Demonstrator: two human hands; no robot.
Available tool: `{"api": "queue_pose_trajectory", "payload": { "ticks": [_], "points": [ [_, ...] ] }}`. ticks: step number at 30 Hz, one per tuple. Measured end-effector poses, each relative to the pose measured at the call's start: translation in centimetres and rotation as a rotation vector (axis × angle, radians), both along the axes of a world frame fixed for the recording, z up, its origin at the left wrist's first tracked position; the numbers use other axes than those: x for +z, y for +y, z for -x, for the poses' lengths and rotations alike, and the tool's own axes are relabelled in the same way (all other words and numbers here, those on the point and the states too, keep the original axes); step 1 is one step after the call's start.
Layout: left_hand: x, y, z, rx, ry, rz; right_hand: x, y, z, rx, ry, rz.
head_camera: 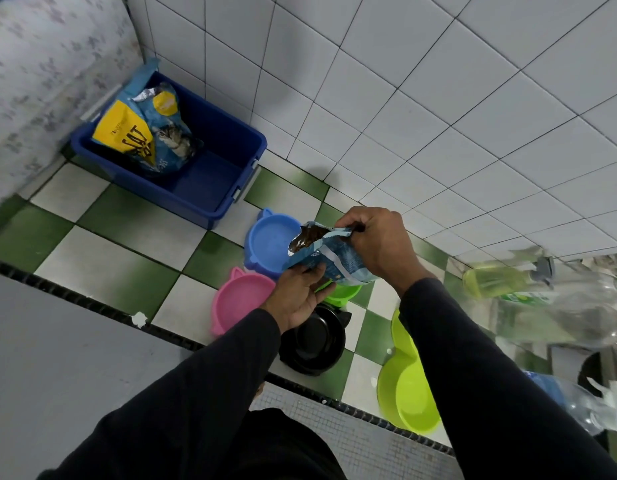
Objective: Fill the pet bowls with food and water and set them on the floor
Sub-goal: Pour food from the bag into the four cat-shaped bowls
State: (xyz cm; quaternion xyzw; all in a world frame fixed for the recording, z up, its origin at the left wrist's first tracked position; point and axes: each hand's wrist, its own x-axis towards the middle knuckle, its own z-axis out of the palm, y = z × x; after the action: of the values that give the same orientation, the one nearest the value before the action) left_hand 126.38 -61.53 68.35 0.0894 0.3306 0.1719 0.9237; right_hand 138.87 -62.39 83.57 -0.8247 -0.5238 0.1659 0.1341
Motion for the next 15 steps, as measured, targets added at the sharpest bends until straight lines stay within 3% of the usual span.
{"api": "queue_pose_trajectory", "payload": {
  "ticks": [15],
  "points": [
    [0.5, -0.5, -0.6, 0.0, 0.064, 0.063, -1.2, 0.4, 0.2, 0.033, -0.066, -0.007]
  ]
}}
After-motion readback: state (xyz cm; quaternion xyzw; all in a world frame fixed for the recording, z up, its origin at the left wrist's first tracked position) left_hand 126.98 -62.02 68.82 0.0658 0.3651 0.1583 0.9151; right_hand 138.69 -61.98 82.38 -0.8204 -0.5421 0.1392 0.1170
